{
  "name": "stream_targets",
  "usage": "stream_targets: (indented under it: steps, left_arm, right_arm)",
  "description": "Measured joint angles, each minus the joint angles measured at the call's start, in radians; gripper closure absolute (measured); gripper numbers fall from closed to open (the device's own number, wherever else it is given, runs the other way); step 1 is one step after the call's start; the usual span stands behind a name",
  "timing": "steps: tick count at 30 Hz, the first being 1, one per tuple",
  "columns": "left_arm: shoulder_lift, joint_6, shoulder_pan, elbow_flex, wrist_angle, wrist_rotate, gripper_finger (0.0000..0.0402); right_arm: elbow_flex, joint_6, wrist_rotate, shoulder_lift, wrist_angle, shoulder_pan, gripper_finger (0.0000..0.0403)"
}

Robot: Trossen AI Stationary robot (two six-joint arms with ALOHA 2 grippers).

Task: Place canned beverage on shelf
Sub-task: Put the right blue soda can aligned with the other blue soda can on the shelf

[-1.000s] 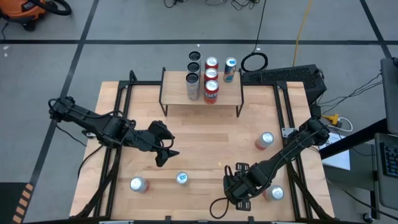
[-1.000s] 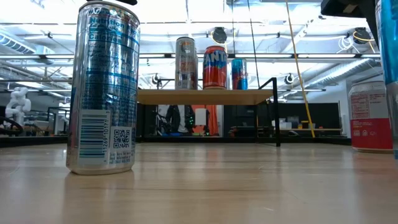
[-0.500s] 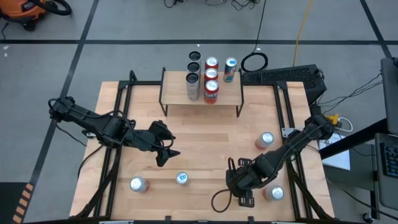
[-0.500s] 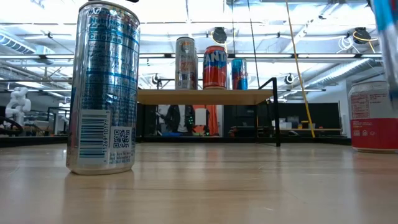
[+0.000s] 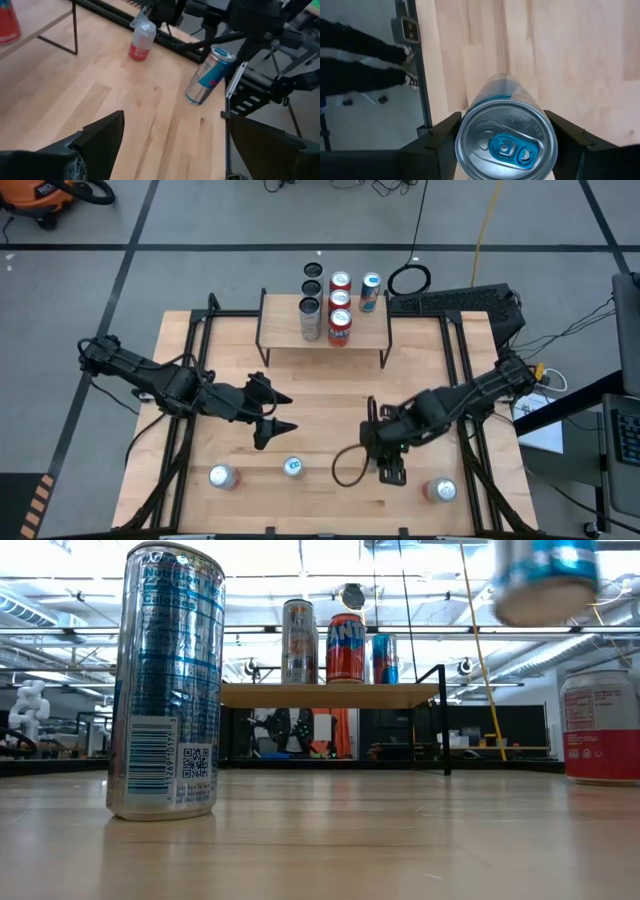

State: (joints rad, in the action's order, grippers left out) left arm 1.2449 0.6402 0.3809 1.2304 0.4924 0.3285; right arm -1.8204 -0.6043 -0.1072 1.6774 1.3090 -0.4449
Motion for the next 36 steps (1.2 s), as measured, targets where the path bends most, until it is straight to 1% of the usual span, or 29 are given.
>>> stream_targets:
  steps: [4, 8, 12, 15, 19, 24, 31, 36]
  left_arm:
    - [0.0, -0.002, 0.0, 0.0, -0.025, 0.01, 0.0041]
    - [0.0, -0.052, 0.0, 0.0, -0.057, 0.017, 0.0041]
    - [0.016, -0.085, -0.002, 0.0, -0.139, 0.016, 0.0039]
    - [0.035, -0.123, -0.002, 0.0, -0.215, 0.013, 0.0029]
    - [0.072, -0.131, -0.015, 0.001, -0.274, 0.01, 0.0006]
    - [0.129, -0.131, -0.056, 0.001, -0.363, -0.075, 0.0007]
    - [0.203, -0.202, -0.098, 0.001, -0.476, -0.095, 0.0007]
    - [0.264, -0.199, -0.137, 0.001, -0.529, -0.172, 0.0008]
  right_arm:
    - [-0.081, 0.041, 0.0, 0.0, 0.043, 0.046, 0.0195]
    - [-0.154, 0.1, 0.0, 0.0, 0.093, 0.091, 0.0195]
    - [-0.218, 0.16, 0.0, 0.0, 0.11, 0.139, 0.0195]
    - [-0.254, 0.189, -0.001, 0.0, 0.12, 0.169, 0.0195]
    - [-0.291, 0.242, -0.003, 0.0, 0.12, 0.199, 0.0195]
    - [-0.312, 0.319, -0.002, 0.0, 0.12, 0.223, 0.0195]
    - [-0.315, 0.381, -0.026, 0.0, 0.118, 0.243, 0.0195]
    - [-0.315, 0.436, -0.024, 0.0, 0.104, 0.243, 0.0195]
